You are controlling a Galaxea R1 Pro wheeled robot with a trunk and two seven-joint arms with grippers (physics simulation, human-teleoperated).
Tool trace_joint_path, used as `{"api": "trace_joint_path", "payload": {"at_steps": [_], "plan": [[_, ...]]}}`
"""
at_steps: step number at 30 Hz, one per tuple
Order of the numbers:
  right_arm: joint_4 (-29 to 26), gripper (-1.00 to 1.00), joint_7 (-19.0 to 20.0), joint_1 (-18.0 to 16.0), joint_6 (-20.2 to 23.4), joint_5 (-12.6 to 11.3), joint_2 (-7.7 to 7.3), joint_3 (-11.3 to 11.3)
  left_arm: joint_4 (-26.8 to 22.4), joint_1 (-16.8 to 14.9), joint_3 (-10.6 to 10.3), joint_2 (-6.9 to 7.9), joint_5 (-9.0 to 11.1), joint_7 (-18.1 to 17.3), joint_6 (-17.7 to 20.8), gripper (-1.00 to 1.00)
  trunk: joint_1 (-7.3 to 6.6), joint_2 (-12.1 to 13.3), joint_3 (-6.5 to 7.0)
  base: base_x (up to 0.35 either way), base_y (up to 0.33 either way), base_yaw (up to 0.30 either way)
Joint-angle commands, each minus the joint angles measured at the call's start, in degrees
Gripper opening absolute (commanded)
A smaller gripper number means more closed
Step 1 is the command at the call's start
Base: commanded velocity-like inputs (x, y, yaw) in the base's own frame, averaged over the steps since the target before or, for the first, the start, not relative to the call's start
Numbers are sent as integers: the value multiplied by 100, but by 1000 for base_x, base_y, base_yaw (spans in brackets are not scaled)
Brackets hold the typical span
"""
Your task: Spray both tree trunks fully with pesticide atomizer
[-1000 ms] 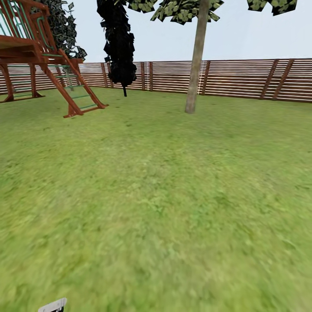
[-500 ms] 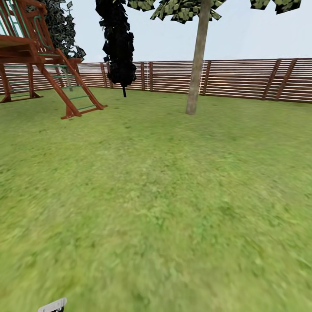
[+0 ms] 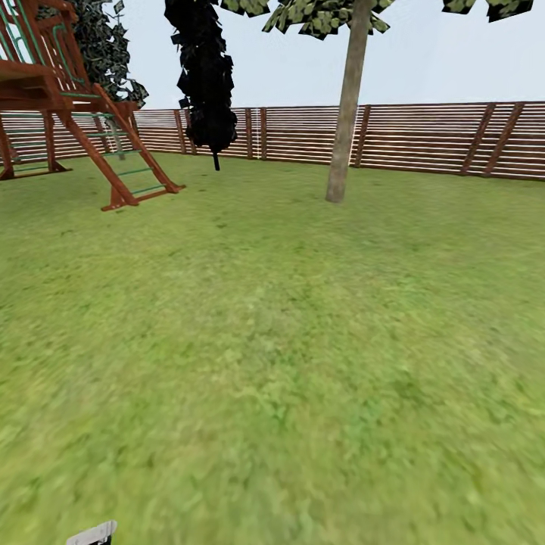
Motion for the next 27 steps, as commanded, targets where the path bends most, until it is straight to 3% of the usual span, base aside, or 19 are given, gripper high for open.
{"api": "trace_joint_path", "payload": {"at_steps": [1,27], "plan": [[-7,100,32,0,-7,16,2,-48,4,-3,18,0,28,-30,-14,-100,3,-2,-5,336,0,0],[-7,100,32,0,-9,17,2,-48,4,-3,18,0,28,-30,-10,-100,3,-2,-5,336,0,0]]}}
